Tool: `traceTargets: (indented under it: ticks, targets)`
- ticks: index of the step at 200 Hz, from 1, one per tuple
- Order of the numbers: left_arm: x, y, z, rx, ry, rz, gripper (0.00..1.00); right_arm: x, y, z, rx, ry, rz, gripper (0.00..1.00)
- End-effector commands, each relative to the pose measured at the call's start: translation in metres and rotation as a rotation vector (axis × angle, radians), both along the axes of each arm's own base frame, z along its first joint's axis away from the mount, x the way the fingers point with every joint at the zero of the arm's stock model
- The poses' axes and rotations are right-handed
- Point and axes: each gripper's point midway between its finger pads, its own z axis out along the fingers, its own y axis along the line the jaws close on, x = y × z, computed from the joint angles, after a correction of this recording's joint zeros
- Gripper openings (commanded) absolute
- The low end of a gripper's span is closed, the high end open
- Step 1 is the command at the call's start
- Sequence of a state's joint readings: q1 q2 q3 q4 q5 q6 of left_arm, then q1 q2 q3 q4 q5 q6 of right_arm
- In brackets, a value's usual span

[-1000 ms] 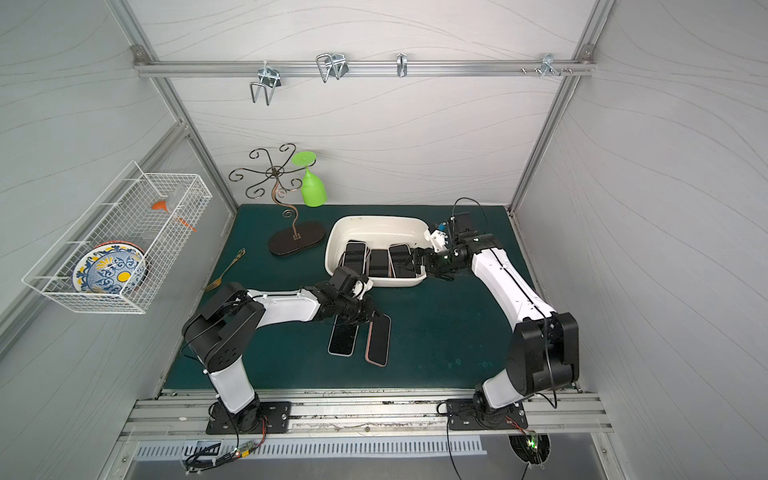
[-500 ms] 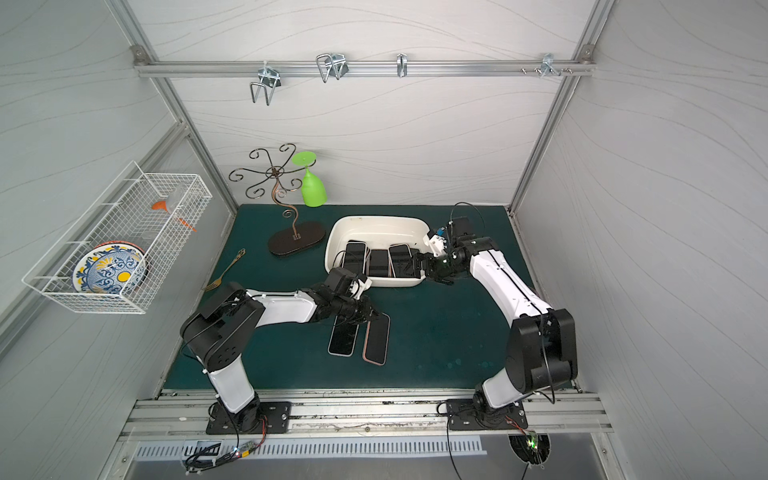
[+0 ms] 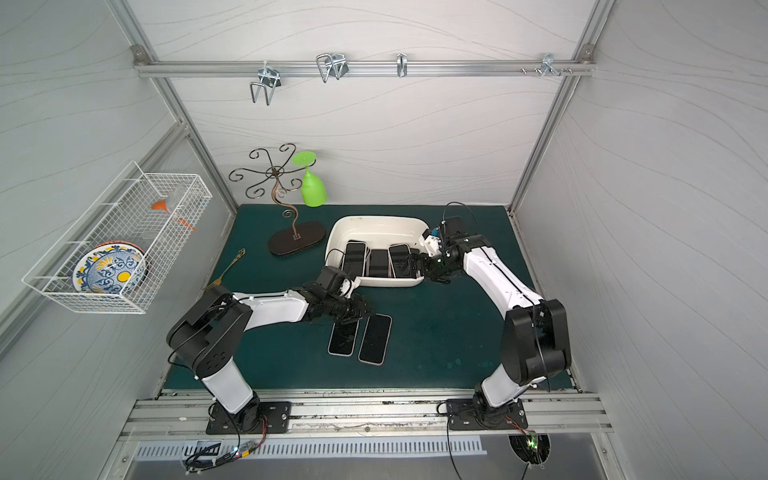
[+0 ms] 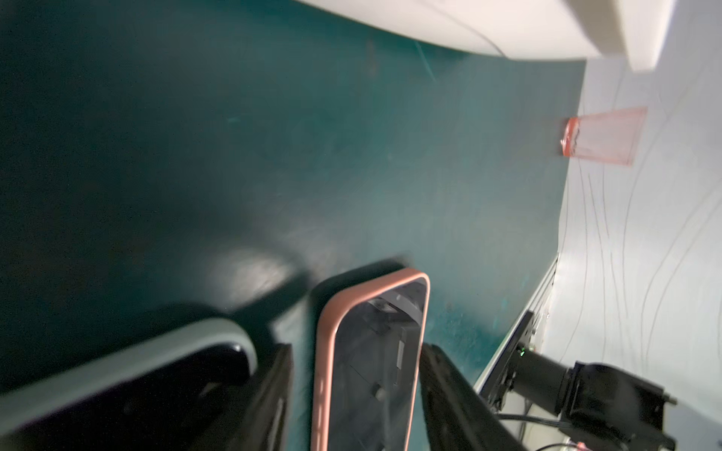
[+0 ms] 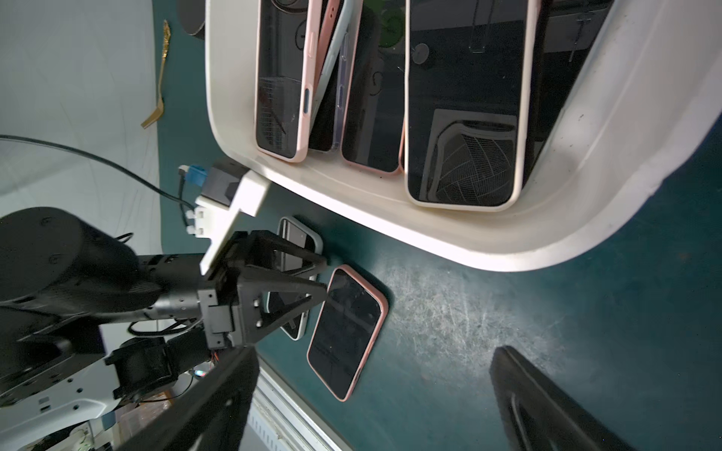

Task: Take the phone out of the storage box
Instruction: Place the phone at the center of the board, then pick up the phone from the storage box, then adjust the phone at the center of the board.

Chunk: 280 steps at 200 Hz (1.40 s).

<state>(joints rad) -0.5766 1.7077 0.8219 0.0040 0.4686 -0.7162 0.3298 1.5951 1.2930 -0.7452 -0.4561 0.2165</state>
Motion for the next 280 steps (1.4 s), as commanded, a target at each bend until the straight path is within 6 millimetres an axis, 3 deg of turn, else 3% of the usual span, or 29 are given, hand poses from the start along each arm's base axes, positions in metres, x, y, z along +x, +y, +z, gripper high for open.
traceTargets:
  ticks: [1, 23, 52, 85, 106, 124, 152, 175, 215, 235, 280]
  targets:
    - [0.036, 0.034, 0.015, 0.098, -0.083, 0.167, 0.59, 0.013, 0.002, -0.002, -0.092, -0.031, 0.004, 0.99]
    - [0.034, 0.039, 0.033, 0.118, -0.103, 0.170, 0.59, 0.026, 0.004, -0.012, -0.248, -0.064, 0.021, 0.99]
    - [0.029, 0.041, 0.073, 0.097, -0.174, 0.160, 0.60, 0.050, 0.009, -0.032, -0.450, -0.104, 0.055, 0.99]
    - [0.021, 0.030, 0.109, 0.056, -0.220, 0.094, 0.60, 0.072, 0.017, -0.055, -0.551, -0.107, 0.076, 0.99]
    - [0.014, 0.042, 0.118, 0.084, -0.234, 0.124, 0.60, 0.081, 0.020, -0.064, -0.581, -0.115, 0.080, 0.99]
    - [0.007, 0.070, 0.105, 0.191, -0.207, 0.196, 0.57, 0.085, 0.023, -0.073, -0.590, -0.105, 0.089, 0.99]
    - [-0.008, 0.120, 0.062, 0.322, -0.117, 0.339, 0.44, 0.090, 0.027, -0.086, -0.597, -0.092, 0.099, 0.99]
    - [-0.020, 0.146, 0.034, 0.402, -0.072, 0.401, 0.36, 0.092, 0.029, -0.094, -0.597, -0.083, 0.105, 0.99]
    - [-0.024, 0.150, 0.007, 0.443, -0.025, 0.391, 0.21, 0.094, 0.030, -0.106, -0.608, -0.061, 0.119, 0.99]
    - [-0.021, 0.141, -0.002, 0.417, -0.018, 0.367, 0.13, 0.095, 0.029, -0.107, -0.616, -0.062, 0.114, 0.97]
    - [-0.022, 0.114, -0.019, 0.385, -0.001, 0.290, 0.07, 0.095, 0.020, -0.104, -0.635, -0.067, 0.094, 0.90]
